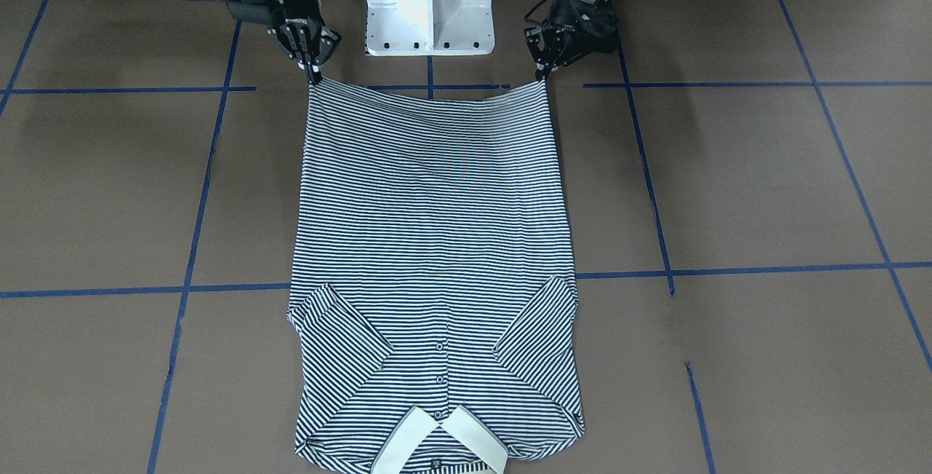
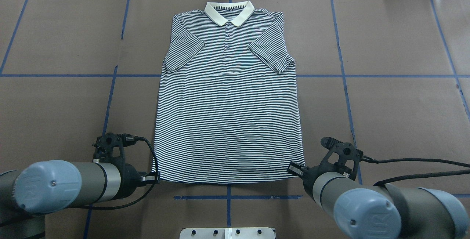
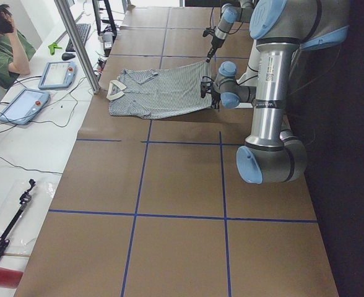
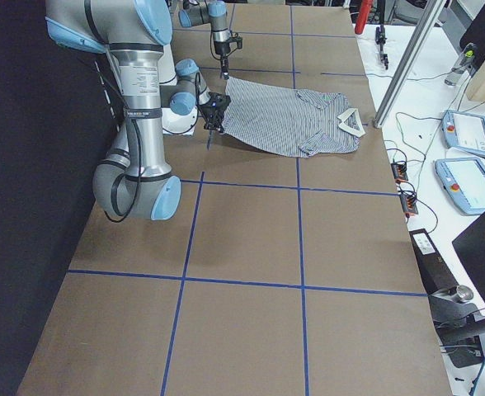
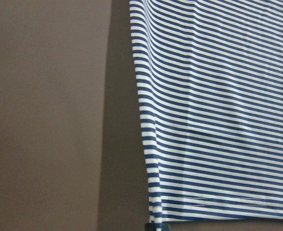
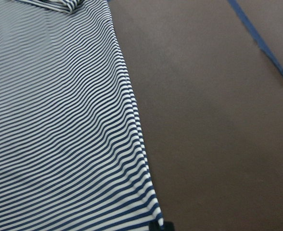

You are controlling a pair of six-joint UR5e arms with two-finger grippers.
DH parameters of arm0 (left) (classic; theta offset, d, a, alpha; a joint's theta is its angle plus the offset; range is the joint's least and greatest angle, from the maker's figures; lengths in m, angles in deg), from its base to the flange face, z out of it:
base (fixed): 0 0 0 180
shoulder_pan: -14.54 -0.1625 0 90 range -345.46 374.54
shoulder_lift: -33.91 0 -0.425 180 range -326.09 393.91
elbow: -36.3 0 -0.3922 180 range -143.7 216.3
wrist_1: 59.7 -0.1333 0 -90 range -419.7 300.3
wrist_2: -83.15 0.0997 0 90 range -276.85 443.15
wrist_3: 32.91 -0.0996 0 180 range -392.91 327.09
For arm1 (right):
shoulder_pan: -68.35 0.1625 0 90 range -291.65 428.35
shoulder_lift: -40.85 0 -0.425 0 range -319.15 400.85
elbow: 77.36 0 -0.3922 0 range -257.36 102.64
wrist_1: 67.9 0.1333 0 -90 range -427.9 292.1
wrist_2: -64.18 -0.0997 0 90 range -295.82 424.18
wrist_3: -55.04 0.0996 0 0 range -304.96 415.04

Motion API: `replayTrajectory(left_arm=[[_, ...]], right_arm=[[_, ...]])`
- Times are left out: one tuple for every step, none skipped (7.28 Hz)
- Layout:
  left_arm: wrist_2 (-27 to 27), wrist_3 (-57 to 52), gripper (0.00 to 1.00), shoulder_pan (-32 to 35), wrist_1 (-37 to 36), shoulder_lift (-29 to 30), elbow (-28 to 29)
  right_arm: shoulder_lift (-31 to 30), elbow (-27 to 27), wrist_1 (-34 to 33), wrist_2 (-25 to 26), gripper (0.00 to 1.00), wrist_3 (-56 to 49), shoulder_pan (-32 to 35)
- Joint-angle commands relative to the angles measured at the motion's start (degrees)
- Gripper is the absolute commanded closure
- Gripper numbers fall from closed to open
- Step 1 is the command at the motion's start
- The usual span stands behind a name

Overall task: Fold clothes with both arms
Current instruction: 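Lift the hem with both grippers and fold it toward the collar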

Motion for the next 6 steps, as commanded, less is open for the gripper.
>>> replayTrajectory(left_arm=[[-7.05,0.02,1.0,0.6,-27.24,4.81,-22.21],[-9.61,0.02,1.0,5.05,-38.27,12.94,-26.23],[-10.77,0.02,1.0,6.66,-40.47,15.55,-25.32],[-10.78,-1.29,1.0,6.59,-40.23,16.36,-22.17],[-10.26,-6.96,1.0,7.2,-40.31,18.71,-18.31],[-10.52,-9.71,1.0,11.47,-39.88,19.69,-14.27]], right_arm=[[1.88,21.26,-21.28,-7.14,1.0,-0.21,0.99],[5.81,21.96,-24.42,-12.14,1.0,-0.21,2.91],[5.93,21.44,-25.58,-12.28,1.0,-0.39,2.67],[6.63,19.7,-25.68,-12.1,1.0,-1.78,2.93],[10.64,15.94,-25.59,-12.02,1.0,-4.84,5.71],[15.64,10.42,-25.5,-12.62,1.0,-9.48,10.61]])
